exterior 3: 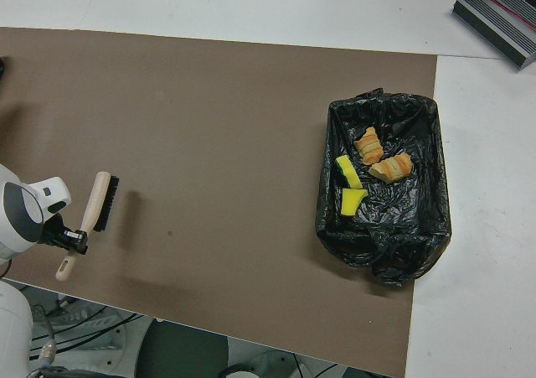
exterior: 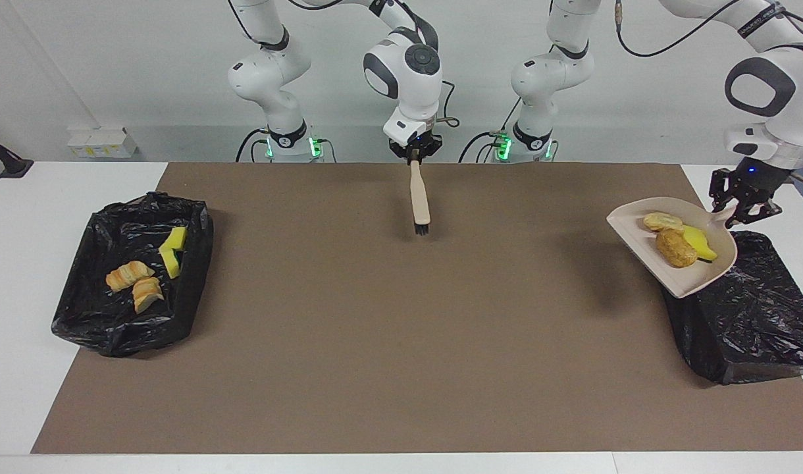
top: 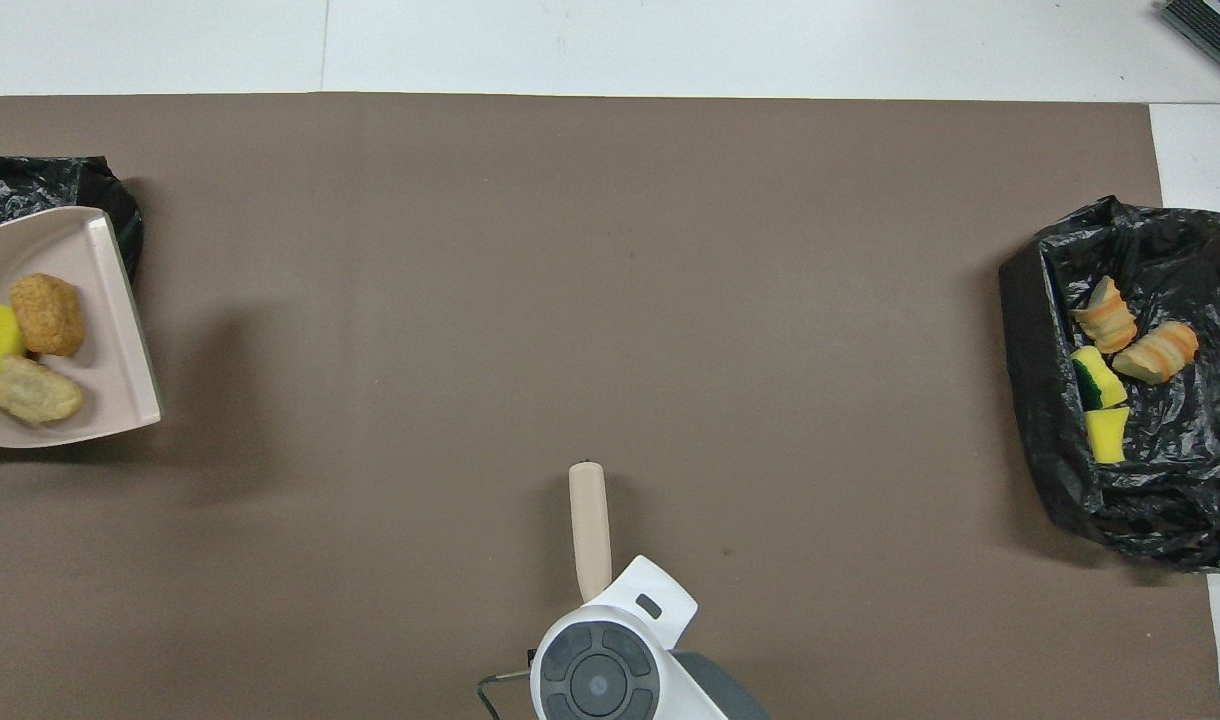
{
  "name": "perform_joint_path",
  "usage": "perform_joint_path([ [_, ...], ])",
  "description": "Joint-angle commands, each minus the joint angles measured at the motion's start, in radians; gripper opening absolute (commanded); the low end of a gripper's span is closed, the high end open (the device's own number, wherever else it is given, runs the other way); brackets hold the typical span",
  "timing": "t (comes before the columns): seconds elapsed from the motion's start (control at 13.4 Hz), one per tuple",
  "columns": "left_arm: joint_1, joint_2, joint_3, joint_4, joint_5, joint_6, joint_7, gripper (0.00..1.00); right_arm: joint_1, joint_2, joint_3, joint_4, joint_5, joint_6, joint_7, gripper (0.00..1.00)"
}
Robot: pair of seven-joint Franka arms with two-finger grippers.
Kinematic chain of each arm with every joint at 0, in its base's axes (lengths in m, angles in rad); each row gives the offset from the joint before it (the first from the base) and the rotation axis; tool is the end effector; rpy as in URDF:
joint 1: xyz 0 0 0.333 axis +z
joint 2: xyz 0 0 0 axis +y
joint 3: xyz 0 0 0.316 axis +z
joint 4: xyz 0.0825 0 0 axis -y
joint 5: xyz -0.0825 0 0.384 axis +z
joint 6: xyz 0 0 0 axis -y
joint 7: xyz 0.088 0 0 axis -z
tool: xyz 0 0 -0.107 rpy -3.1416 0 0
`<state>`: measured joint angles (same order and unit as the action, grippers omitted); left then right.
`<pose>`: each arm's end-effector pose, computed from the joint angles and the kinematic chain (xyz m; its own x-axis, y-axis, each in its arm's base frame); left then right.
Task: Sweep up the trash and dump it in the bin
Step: 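Tip the dustpan into the bin nearest the left gripper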
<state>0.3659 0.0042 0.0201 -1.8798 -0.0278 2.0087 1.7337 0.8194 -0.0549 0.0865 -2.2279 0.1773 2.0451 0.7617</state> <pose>0.5335 0.2150 0.5136 0.2308 -0.9730 0.0059 -0.9650 -0.2297 -0.1268 0.3022 0.4014 0.3867 0.9797 0.0525 -0.1935 0.0515 -0.9986 -0.0098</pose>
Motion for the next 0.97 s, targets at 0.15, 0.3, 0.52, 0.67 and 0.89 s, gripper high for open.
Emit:
perform_joint_path([
  [0.15, 0.120, 0.054, -0.008, 0.131, -0.004, -0.036, 0.132, 0.00, 0.010, 0.001, -0.001, -0.049, 0.021, 0.070, 0.021, 0.00],
  [0.3, 0.131, 0.109, 0.003, 0.198, 0.044, -0.027, 0.208, 0.00, 0.039, 0.013, -0.001, -0.050, 0.022, 0.072, 0.024, 0.00],
  [0.52, 0.133, 0.195, 0.003, 0.316, 0.150, -0.031, 0.233, 0.00, 0.041, 0.021, -0.001, -0.050, 0.024, 0.073, 0.025, 0.00],
  [0.67, 0.142, 0.255, 0.004, 0.401, 0.210, -0.022, 0.247, 0.00, 0.043, 0.021, -0.001, -0.046, 0.024, 0.072, 0.036, 0.00],
  [0.89, 0.130, 0.329, 0.001, 0.484, 0.308, 0.016, 0.270, 0.00, 0.044, 0.020, -0.001, -0.045, 0.022, 0.070, 0.048, 0.00],
])
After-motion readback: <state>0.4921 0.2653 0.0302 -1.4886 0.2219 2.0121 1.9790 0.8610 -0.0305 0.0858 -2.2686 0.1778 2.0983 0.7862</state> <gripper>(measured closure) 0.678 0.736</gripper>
